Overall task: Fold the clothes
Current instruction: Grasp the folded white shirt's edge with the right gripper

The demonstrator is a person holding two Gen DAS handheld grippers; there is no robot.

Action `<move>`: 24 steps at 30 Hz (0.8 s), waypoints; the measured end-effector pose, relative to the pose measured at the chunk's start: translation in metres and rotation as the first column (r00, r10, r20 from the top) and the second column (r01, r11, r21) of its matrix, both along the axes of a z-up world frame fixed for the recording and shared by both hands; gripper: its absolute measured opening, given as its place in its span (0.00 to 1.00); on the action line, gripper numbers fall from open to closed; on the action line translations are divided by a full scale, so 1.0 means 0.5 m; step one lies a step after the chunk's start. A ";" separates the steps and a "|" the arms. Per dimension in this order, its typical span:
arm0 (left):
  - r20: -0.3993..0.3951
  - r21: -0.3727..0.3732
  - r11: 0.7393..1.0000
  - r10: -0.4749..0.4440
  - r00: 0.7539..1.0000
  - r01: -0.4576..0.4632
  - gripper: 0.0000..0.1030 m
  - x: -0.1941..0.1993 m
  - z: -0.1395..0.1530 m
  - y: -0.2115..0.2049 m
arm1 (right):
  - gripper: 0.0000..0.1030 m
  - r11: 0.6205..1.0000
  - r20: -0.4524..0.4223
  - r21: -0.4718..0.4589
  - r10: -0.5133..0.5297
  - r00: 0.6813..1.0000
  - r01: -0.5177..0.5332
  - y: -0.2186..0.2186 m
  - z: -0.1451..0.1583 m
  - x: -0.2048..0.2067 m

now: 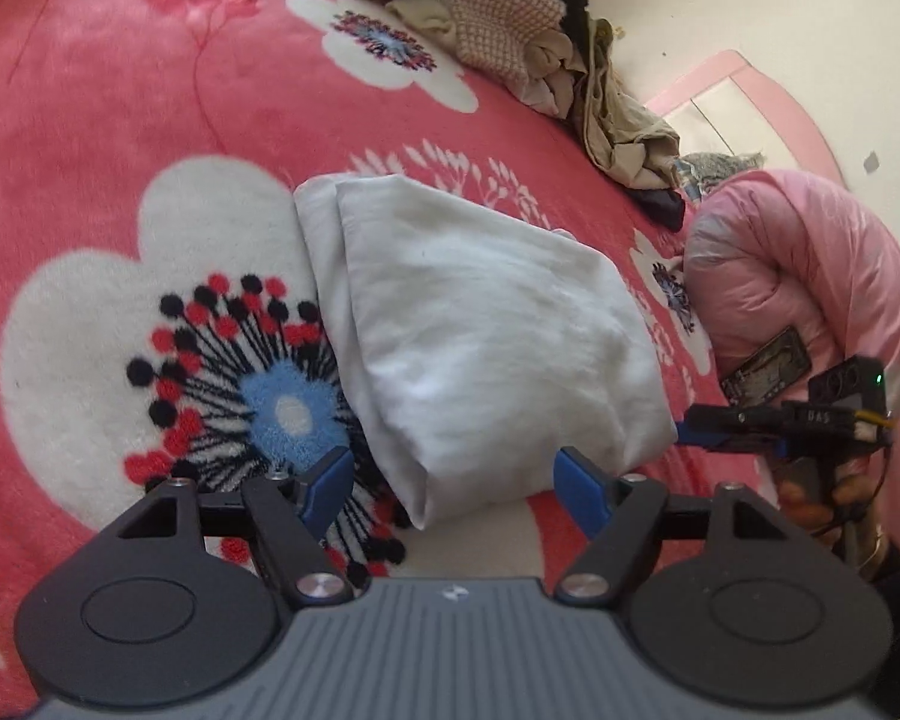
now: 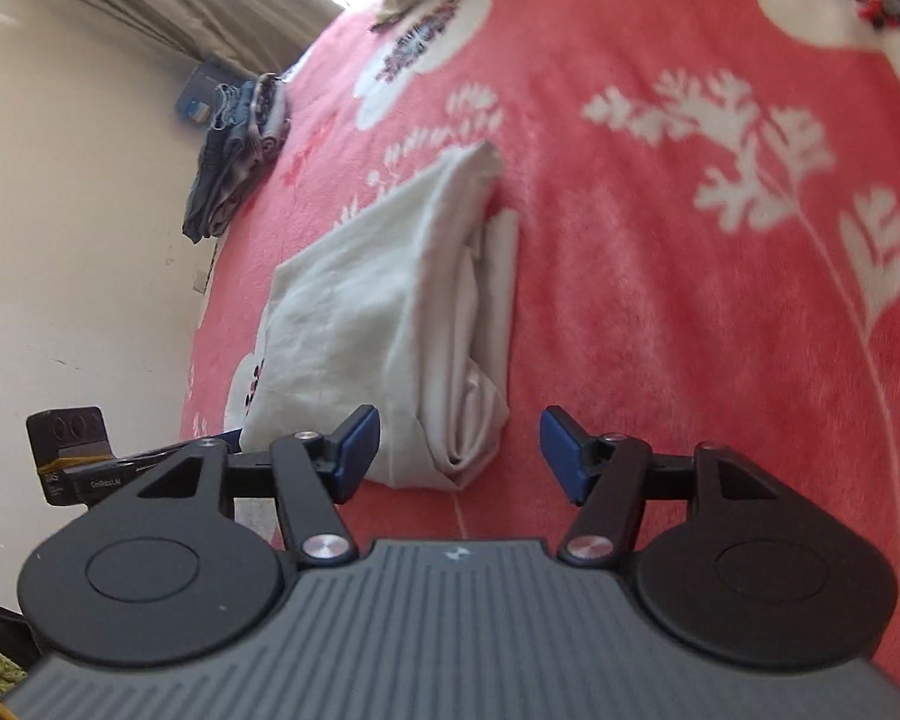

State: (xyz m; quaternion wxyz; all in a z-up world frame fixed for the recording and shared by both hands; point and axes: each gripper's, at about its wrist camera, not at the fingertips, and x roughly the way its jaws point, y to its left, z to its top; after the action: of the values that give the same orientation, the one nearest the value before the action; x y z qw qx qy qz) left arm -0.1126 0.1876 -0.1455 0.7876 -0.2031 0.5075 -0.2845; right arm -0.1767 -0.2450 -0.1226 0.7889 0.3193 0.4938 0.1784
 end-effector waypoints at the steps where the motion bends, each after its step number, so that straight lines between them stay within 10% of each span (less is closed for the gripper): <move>1: -0.017 -0.025 1.000 0.005 1.000 -0.005 0.73 0.005 -0.009 0.002 | 0.59 1.000 -0.009 0.010 0.001 1.000 -0.001 0.002 -0.006 0.000; 9: -0.105 -0.161 0.986 0.024 0.994 -0.041 0.73 0.072 -0.056 0.009 | 0.66 0.988 -0.065 0.154 0.003 0.998 0.007 0.009 -0.057 0.065; 24: -0.055 -0.180 0.983 -0.048 0.997 0.038 0.75 0.136 -0.071 -0.041 | 0.66 0.949 -0.074 0.316 0.040 0.996 -0.015 0.022 -0.095 0.159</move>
State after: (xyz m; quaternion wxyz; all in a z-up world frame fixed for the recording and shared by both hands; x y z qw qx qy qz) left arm -0.0447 0.1670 -0.1808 0.7445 -0.2702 0.5071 -0.3398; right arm -0.0970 -0.2341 -0.1701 0.7049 0.4411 0.4943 0.2532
